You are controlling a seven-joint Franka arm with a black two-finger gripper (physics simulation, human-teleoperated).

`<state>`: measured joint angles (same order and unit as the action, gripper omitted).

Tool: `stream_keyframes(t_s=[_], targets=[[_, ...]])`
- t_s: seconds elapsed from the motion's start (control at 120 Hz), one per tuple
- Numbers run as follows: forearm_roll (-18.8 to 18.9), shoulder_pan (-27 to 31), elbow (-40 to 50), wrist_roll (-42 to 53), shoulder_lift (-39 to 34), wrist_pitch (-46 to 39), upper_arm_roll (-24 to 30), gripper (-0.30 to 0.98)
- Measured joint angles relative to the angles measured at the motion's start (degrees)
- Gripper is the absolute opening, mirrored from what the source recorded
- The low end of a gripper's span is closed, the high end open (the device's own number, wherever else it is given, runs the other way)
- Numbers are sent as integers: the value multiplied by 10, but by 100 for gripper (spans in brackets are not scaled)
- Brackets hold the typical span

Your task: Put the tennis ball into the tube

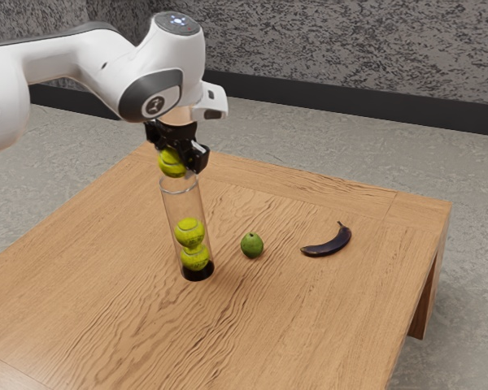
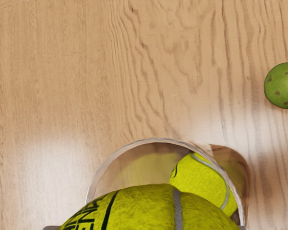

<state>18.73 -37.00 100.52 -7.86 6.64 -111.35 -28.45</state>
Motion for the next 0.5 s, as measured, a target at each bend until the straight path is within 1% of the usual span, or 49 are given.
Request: stream_keyframes(t_s=[0.092, 0.192, 0.242, 0.258, 0.275, 0.325, 0.358, 0.4, 0.475, 0.5], targets=[[-2, 1, -1, 6, 0, 0, 1, 53], [-3, 3, -2, 12, 0, 0, 1, 59], [-3, 7, -2, 14, -1, 0, 11, 61], [-5, 16, -2, 15, -2, 0, 24, 61], [-8, 33, -2, 16, -4, 1, 44, 62], [-20, 137, -7, 21, -14, 10, 150, 63], [-27, 189, -26, 24, -22, 24, 193, 64], [-35, 229, -57, 27, -30, 51, 215, 65], [-46, 269, -79, 35, -58, 90, 218, 66], [-48, 309, -82, 37, -63, 101, 245, 66]])
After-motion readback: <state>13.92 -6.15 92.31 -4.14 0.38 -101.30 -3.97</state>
